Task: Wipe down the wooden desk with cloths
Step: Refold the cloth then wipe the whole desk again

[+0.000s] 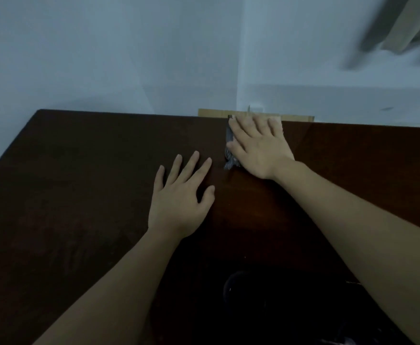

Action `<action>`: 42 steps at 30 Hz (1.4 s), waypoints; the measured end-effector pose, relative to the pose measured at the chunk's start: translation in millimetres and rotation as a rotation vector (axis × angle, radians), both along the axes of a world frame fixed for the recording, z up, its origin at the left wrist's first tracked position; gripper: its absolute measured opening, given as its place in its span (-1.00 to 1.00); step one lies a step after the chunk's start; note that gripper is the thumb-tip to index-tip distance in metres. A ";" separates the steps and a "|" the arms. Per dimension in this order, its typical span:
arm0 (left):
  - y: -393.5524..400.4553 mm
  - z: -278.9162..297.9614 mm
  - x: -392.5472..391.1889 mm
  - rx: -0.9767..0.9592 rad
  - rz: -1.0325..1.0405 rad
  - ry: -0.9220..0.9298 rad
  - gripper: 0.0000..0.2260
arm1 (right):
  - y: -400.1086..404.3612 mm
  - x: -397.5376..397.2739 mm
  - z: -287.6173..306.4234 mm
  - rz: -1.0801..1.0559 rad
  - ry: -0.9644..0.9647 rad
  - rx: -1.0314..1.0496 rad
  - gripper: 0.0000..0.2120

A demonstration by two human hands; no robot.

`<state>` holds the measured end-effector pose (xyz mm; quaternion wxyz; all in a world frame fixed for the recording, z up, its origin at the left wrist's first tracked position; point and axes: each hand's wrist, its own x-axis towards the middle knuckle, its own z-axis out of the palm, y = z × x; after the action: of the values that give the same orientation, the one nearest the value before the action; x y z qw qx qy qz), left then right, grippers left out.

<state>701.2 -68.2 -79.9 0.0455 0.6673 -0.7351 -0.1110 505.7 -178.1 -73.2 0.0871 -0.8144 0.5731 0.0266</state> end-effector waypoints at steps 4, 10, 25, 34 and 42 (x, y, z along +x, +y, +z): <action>-0.2 2.8 3.2 0.011 -0.020 0.053 -0.44 | 57.7 -2.0 2.9 0.089 0.029 0.029 -0.35; -11.6 24.5 29.9 0.013 -0.025 0.176 -0.53 | 136.9 1.2 2.8 0.202 0.024 0.042 -0.35; -25.4 5.8 135.6 0.086 -0.016 -0.089 -0.49 | 2.1 47.6 -0.9 -0.129 0.019 0.032 -0.39; -24.3 0.8 138.5 0.034 -0.031 -0.040 -0.47 | 155.7 62.9 3.3 0.198 0.030 0.064 -0.35; -24.3 -0.9 138.1 0.014 -0.022 -0.051 -0.50 | 58.8 57.4 0.6 0.071 0.053 0.041 -0.30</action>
<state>839.3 -92.5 -80.8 0.0208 0.6622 -0.7424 -0.0993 563.1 -119.3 -72.6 0.0874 -0.8314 0.5452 0.0632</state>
